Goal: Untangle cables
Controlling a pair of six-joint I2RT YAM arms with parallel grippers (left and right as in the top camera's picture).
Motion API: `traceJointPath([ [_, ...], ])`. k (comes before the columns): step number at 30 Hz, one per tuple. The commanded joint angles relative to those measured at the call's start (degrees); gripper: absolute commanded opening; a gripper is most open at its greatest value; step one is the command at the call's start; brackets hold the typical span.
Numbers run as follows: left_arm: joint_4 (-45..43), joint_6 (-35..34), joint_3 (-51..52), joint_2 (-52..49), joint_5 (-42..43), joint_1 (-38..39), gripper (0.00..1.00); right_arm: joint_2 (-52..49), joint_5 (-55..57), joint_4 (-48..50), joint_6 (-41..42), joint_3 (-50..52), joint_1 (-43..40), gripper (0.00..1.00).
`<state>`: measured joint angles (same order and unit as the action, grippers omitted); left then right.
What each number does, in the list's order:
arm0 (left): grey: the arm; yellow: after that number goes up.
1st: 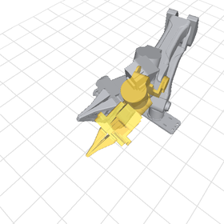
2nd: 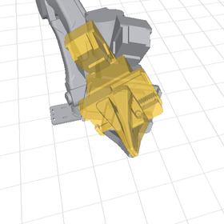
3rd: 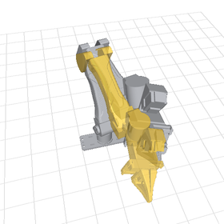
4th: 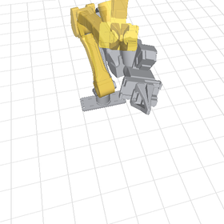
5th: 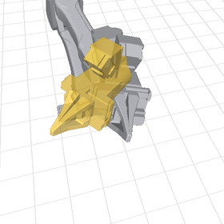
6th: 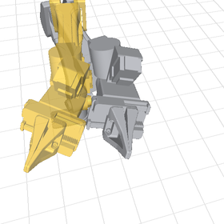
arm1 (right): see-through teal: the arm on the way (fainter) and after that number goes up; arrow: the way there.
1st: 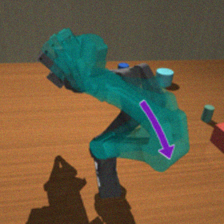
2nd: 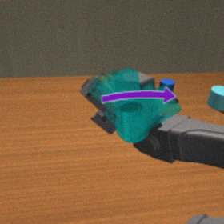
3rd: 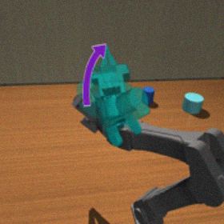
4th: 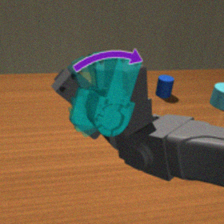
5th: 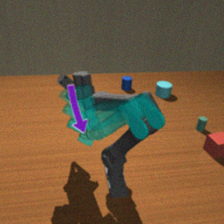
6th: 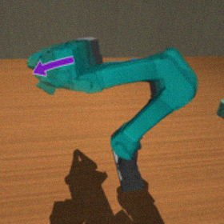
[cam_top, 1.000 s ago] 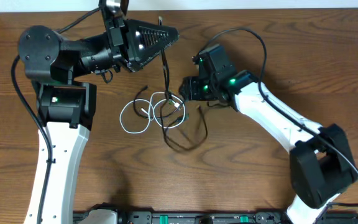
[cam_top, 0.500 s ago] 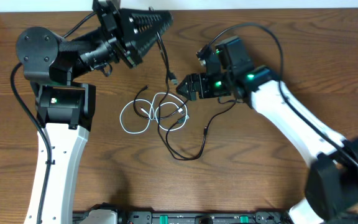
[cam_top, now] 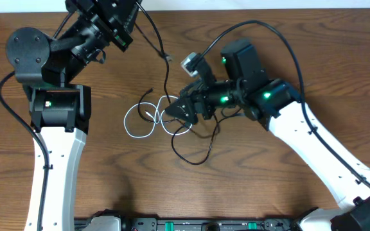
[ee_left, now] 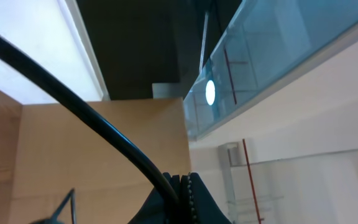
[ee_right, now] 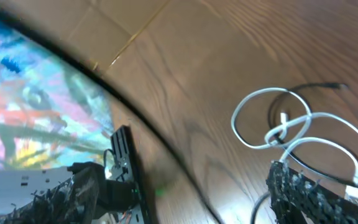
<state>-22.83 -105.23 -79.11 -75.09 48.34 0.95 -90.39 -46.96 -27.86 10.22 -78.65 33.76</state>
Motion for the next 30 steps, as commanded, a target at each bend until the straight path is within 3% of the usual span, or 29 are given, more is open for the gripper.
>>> traceJointPath([
  [1,-0.42,-0.52,-0.94,1.01,-1.92,-0.2,0.07,0.07,-1.11,1.81,-1.29,-0.31,2.73,0.85],
  [7,-0.44,-1.49,-0.94,1.05,-1.66,-0.24,0.07,0.07,11.37,3.37,3.15,-0.31,5.66,0.82],
  [12,-0.42,-2.64,-0.94,1.05,-0.81,-0.24,0.08,0.04,13.62,4.11,3.52,-0.31,6.34,0.66],
  [18,-0.37,-2.62,-0.94,1.05,0.11,-0.24,0.08,0.04,13.64,4.94,4.35,-0.31,6.36,0.4],
  [25,0.02,-2.43,-0.94,1.03,0.09,-0.28,0.07,0.04,13.64,4.92,4.55,-0.31,6.36,0.36],
  [28,0.04,-2.43,-0.94,1.01,0.09,-0.28,0.08,0.07,13.64,4.92,4.57,-0.31,6.36,0.25],
  [30,0.04,-2.4,-0.94,0.98,0.09,-0.28,0.07,0.07,13.64,4.92,4.57,-0.31,6.34,0.23],
])
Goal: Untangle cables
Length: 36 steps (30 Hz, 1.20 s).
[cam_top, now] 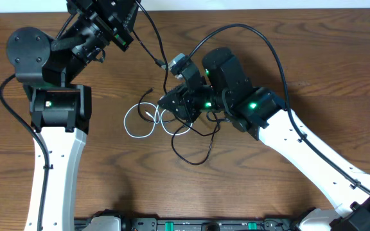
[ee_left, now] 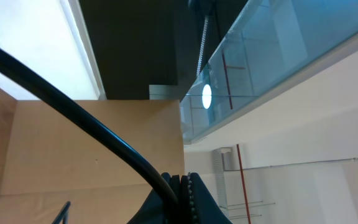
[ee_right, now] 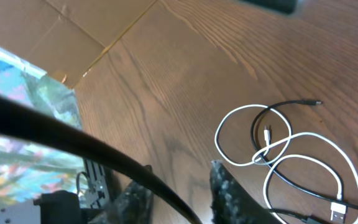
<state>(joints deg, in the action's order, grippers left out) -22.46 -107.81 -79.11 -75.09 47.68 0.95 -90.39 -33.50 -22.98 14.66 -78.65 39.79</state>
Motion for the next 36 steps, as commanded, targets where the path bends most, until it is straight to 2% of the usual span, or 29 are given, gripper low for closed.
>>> traceJointPath([
  [1,-0.33,0.15,-0.94,0.98,0.74,-0.28,0.07,0.07,0.17,0.04,0.13,-0.31,0.33,0.22],
  [4,-0.33,0.15,-0.94,0.98,0.74,-0.31,0.08,0.07,0.17,0.04,0.2,-0.31,0.33,0.13],
  [8,-0.33,0.15,-0.94,0.98,0.7,-0.31,0.07,0.07,0.17,0.04,0.76,-0.31,0.33,0.12],
  [11,-0.07,0.17,-0.94,0.94,0.68,-0.44,0.07,0.07,0.17,0.04,0.79,-0.31,0.26,0.01],
  [12,0.52,0.2,-0.94,0.94,0.7,-0.61,0.07,0.07,0.17,0.04,1.01,-0.31,0.26,0.01],
  [14,3.02,1.81,-0.94,0.94,0.55,-1.29,0.08,0.07,0.17,0.07,2.62,-0.31,0.26,0.01],
  [19,14.16,10.73,-0.94,0.94,-1.55,-3.34,0.09,0.07,0.15,0.07,6.58,-0.31,0.26,0.01],
  [22,21.68,17.66,-0.94,0.92,-2.93,-4.22,0.31,0.07,0.15,0.07,9.92,-0.31,-0.02,0.01],
  [25,30.21,28.09,-0.94,0.92,-3.69,-4.96,0.55,0.07,-0.55,0.07,14.75,-0.31,-1.07,0.01],
  [27,36.11,35.1,-0.94,0.92,-4.04,-5.14,0.64,0.07,-3.08,0.09,16.85,-0.31,-2.12,0.01],
  [31,47.36,46.36,-0.94,0.92,-6.36,-5.11,0.69,0.07,-9.33,0.9,17.05,-0.31,-4.24,0.01],
  [36,58.58,49.09,-0.94,0.92,-9.6,-5.11,0.71,0.07,-10.8,1.57,15.87,-0.31,-5.03,0.01],
])
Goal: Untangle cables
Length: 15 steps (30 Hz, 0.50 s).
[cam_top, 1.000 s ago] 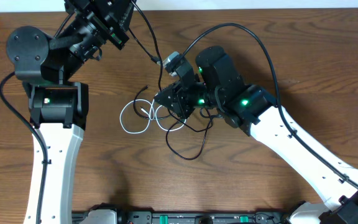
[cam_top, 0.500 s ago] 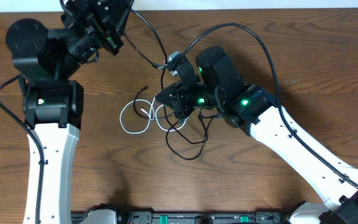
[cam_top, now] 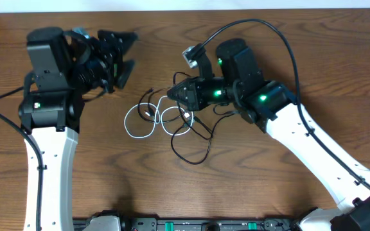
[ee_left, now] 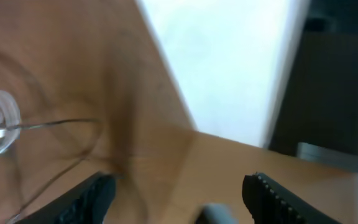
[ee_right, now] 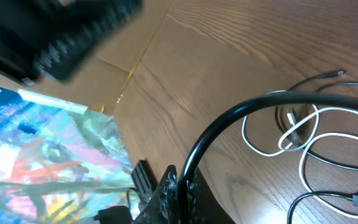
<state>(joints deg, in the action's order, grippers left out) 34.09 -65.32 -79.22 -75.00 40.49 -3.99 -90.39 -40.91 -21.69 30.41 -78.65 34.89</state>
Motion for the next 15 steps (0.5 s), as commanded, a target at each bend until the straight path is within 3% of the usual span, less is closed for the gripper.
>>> traceJointPath([
  [1,3.32,6.6,-0.83,0.83,-2.38,-0.17,0.71,0.07,-3.43,0.28,-0.85,-0.31,-0.13,0.01],
  [4,5.62,6.58,-0.83,0.83,-1.62,-0.13,0.71,0.07,-4.83,0.26,-6.97,-0.31,0.04,0.01],
  [7,5.95,6.6,-0.83,0.83,2.58,-0.07,0.72,0.07,-9.86,-0.48,-21.42,-0.31,0.79,0.01],
  [8,5.95,6.58,-0.83,0.83,4.63,-0.04,0.77,0.07,-10.08,-0.87,-24.35,-0.31,1.14,0.01],
  [10,5.97,6.58,-0.83,0.83,7.85,-0.07,0.9,0.07,-10.03,-0.87,-26.95,-0.31,1.55,0.01],
  [15,5.99,6.56,-0.83,0.83,15.69,-0.07,0.91,0.07,-10.1,-0.35,-28.04,-0.31,1.57,0.01],
])
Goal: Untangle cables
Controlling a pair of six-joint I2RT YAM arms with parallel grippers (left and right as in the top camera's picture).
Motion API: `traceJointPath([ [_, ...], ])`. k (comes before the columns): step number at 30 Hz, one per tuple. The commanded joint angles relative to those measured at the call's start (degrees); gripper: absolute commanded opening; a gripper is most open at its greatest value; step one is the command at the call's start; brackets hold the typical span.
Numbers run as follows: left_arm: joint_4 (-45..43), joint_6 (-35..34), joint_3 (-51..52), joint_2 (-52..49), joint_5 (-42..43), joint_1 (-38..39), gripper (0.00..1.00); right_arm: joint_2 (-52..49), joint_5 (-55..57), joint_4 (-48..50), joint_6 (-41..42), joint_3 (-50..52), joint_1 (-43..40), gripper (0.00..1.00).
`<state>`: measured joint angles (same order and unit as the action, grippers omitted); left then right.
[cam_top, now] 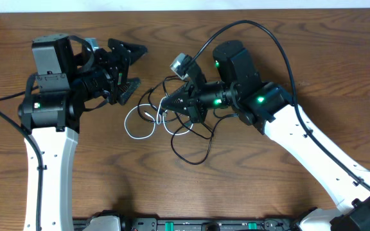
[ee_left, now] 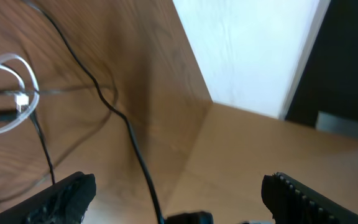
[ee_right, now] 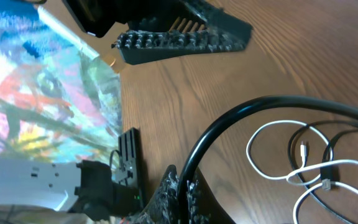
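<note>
A white cable (cam_top: 140,122) and a thin black cable (cam_top: 194,149) lie looped through each other mid-table. My right gripper (cam_top: 171,104) is shut on the black cable just above the tangle. In the right wrist view the cable (ee_right: 260,106) arcs up out of the shut gripper (ee_right: 182,186), with the white loops (ee_right: 291,155) beyond. My left gripper (cam_top: 126,70) stands open left of the tangle, holding nothing. In the left wrist view a black strand (ee_left: 138,158) runs between its spread fingers (ee_left: 64,198), and a white loop (ee_left: 11,93) shows at left.
The wooden table's back edge (cam_top: 236,10) runs close behind both grippers. The right arm (cam_top: 313,147) crosses the right half of the table, the left arm (cam_top: 50,147) the left side. A thick black arm cable (cam_top: 262,29) arches over the right wrist.
My left gripper, still open, now sits slightly lower and closer to the tangle, with a black strand between its fingers. The right gripper stays shut on the black cable and has shifted slightly left.
First my left gripper held the black cable up at the table's back while the right one hung open over the tangle. Then the right fingers stood around that cable. Later the left gripper was open and empty and the right shut on the cable, as it is now.
</note>
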<state>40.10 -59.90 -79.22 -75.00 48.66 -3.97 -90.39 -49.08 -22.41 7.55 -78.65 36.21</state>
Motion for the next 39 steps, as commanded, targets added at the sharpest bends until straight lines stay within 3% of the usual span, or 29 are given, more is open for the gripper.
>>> traceJointPath([
  [1,-0.02,1.14,-0.83,0.83,9.84,-0.09,0.91,0.07,-1.95,0.39,-5.7,-0.31,0.28,0.01],
  [6,-0.02,0.94,-0.83,0.83,16.74,-0.07,0.91,0.07,-2.14,1.36,-5.95,-0.31,0.28,0.01],
  [10,-0.02,0.96,-0.83,0.83,17.14,0.52,0.71,0.07,-4.5,2.95,-5.88,-0.31,0.26,0.01],
  [18,-0.02,0.94,-0.83,0.83,17.11,2.91,0.67,0.07,-5.35,5.09,-3.72,-0.31,0.28,0.01],
  [23,-0.02,0.92,-0.83,0.83,16.68,3.15,0.49,0.07,-5.33,5.11,-2.84,-0.31,0.26,0.01],
  [27,-0.02,0.87,-0.83,0.83,16.65,3.15,0.4,0.07,-5.33,5.07,-2.84,-0.31,0.26,0.01],
  [39,-0.02,0.9,-0.83,0.83,16.68,3.15,0.27,0.07,-5.33,5.11,-2.21,-0.31,0.26,0.01],
])
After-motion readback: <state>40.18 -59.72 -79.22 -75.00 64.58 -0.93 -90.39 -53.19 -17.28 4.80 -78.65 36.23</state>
